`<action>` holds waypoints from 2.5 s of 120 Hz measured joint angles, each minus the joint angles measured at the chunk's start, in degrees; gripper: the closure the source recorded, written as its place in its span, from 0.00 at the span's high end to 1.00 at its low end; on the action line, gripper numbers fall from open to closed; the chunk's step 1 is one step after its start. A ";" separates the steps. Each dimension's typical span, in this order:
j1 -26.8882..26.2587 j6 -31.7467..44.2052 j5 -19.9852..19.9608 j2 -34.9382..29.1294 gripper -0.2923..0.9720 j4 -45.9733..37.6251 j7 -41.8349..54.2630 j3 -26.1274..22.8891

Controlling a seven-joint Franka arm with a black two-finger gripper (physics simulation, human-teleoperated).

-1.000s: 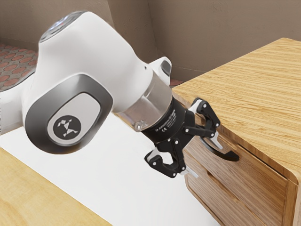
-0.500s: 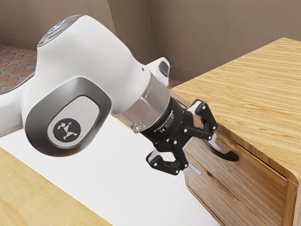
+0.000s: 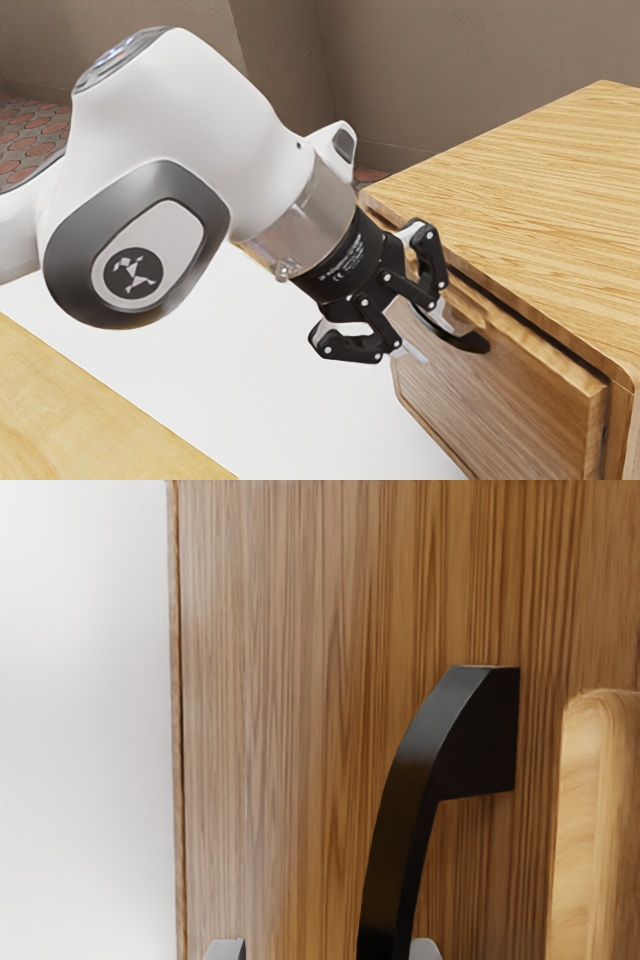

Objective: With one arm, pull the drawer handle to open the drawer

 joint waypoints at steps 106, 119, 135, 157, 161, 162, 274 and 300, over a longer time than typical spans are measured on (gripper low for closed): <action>0.80 -2.54 0.07 -5.57 0.23 -3.57 0.67 0.27; 0.83 -2.57 0.07 -7.01 0.23 -4.80 0.68 0.33; 0.83 -2.55 0.02 -8.08 0.23 -5.80 0.69 0.28; 0.80 -2.55 -0.07 -8.85 0.23 -6.65 0.67 0.26; 0.80 -2.55 -0.08 -8.97 0.23 -6.73 0.67 0.26; 0.80 -2.55 -0.08 -9.01 0.23 -6.75 0.67 0.26; 0.70 -2.56 -0.61 -18.56 0.23 -14.56 0.51 0.00; 0.77 -2.63 -0.70 -21.63 0.23 -16.58 0.49 0.00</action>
